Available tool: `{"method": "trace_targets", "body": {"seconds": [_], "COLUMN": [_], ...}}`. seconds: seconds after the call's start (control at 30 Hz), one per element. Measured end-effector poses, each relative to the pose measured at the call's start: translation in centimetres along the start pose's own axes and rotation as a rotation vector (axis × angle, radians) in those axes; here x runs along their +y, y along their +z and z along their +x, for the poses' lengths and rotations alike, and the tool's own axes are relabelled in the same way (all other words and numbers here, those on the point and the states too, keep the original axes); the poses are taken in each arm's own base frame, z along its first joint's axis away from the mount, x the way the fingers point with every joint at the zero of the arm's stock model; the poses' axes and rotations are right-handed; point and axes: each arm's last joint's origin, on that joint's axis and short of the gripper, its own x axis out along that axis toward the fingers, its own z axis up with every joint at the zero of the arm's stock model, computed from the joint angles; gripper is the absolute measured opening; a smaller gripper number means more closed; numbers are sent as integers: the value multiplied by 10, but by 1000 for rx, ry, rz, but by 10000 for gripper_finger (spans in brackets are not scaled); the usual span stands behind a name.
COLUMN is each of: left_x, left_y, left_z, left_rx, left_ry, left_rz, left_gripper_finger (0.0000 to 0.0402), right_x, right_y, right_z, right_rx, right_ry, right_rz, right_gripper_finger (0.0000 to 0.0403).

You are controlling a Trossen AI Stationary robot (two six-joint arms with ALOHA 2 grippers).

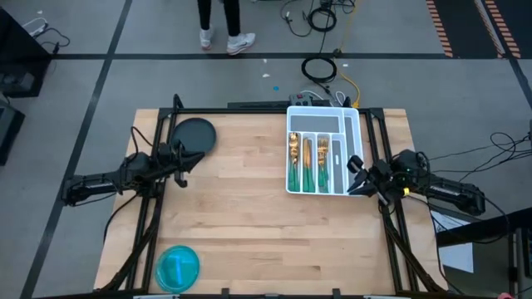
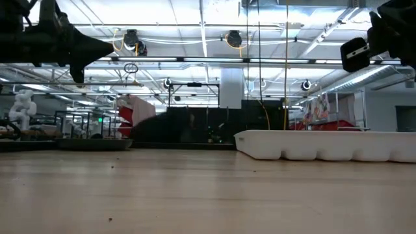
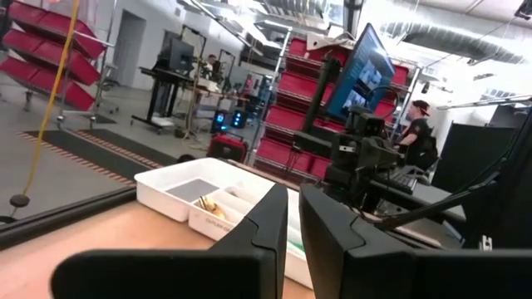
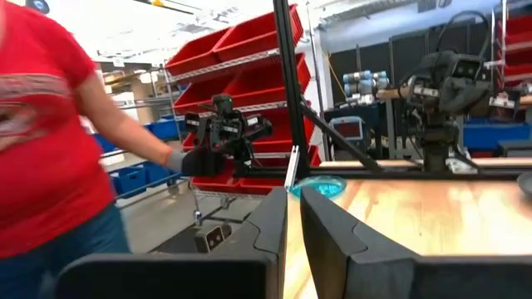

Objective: Sort silverware
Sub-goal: Return to Home Position

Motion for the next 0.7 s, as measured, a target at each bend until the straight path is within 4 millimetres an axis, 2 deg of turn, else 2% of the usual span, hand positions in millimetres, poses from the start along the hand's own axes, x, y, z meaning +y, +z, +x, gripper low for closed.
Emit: {"method": "trace_targets", "body": {"seconds": [0.7], "left_x": [0], "left_y": [0], "left_z": [0], "left_rx": [1], "left_ry": [0], "left_rz": [4], "left_gripper_finger": [41], "right_x": [-1], "right_y": [-2], "right_z": [0], "right_rx": [14], "right_ry": [-5], "right_rz": [15], "right_gripper_finger": [29]}}
